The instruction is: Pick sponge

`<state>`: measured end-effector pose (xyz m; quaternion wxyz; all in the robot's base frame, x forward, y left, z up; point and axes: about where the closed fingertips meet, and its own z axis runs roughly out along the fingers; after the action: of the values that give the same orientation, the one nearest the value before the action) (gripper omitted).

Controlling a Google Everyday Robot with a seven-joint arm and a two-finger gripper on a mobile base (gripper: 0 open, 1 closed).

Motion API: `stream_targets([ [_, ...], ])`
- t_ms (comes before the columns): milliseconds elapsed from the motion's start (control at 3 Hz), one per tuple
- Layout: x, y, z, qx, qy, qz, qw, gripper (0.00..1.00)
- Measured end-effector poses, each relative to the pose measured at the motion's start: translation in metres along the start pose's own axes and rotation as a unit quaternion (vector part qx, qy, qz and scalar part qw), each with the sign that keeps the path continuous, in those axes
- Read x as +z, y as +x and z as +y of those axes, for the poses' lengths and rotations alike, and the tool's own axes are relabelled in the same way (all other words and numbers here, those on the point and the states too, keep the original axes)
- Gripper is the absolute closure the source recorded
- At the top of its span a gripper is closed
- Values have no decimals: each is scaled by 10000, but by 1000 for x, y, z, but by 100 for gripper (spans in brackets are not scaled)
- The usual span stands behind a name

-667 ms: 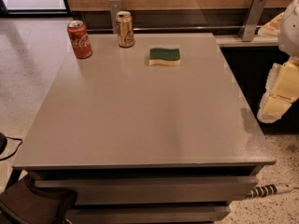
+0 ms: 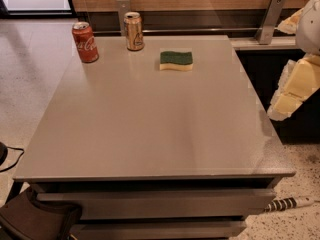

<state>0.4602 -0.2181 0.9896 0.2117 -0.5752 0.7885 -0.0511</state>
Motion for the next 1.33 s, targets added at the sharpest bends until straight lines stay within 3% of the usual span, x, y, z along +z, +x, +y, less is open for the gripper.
stream_targets([
  [333, 35, -14, -40, 432, 209, -881, 9949, 0],
  [667, 65, -51, -90, 625, 510, -1978, 9769, 0],
  [1000, 82, -87, -135, 712, 843, -2900, 9507, 0],
  [1333, 103, -106, -162, 942, 952, -3526, 9261, 0],
])
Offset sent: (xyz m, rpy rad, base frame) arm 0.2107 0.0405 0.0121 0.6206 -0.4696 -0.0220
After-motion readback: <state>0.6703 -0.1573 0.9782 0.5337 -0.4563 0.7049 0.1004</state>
